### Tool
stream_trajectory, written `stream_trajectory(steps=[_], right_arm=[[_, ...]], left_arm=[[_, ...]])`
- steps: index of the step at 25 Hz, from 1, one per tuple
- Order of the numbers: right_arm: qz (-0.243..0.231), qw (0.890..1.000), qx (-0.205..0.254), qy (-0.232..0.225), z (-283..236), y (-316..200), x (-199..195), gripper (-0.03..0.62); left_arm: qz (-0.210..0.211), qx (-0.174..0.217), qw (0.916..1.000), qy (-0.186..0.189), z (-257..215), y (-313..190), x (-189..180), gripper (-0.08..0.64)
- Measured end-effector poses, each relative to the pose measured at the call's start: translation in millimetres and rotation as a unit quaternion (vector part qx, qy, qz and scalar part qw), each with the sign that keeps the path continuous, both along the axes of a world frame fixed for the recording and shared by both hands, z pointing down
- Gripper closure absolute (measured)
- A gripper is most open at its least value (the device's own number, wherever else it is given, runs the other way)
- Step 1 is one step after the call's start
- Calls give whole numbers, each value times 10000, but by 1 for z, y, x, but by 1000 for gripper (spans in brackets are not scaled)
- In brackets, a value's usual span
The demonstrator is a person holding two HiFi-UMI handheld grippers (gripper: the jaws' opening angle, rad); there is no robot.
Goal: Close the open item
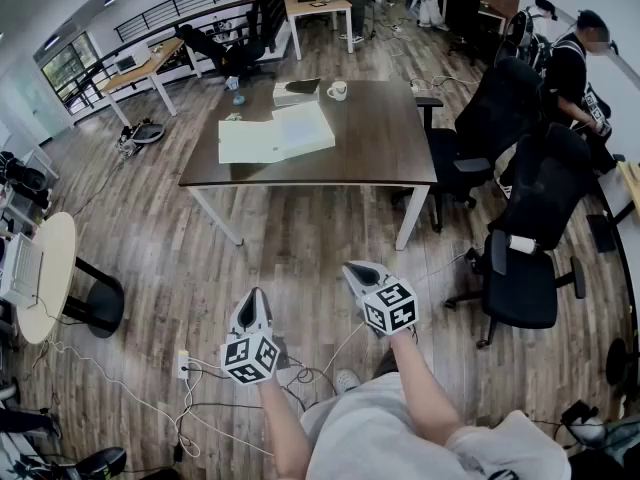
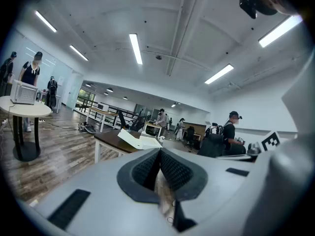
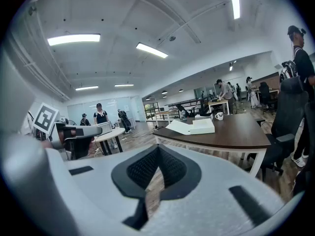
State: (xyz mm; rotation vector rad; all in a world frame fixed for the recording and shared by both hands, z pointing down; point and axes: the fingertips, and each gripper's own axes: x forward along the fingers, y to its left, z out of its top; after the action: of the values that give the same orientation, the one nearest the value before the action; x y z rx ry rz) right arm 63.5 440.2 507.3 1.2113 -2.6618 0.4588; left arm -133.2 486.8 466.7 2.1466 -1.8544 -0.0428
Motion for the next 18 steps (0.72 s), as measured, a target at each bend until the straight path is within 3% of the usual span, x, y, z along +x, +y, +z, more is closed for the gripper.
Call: stream_trajectory(steps=[5, 14, 18], right_arm=[[10, 10000, 58, 12, -2, -4, 4, 588], [156, 9999, 65, 16, -1, -4, 11, 588], [394, 9991, 2, -133, -1, -5, 22, 586]], left_arm=[[-205, 32, 9997, 112, 2, 0, -16, 554], [-313, 38, 9992, -260, 5, 2, -19, 554], [-367, 311, 9988, -6, -6, 7, -25, 551]])
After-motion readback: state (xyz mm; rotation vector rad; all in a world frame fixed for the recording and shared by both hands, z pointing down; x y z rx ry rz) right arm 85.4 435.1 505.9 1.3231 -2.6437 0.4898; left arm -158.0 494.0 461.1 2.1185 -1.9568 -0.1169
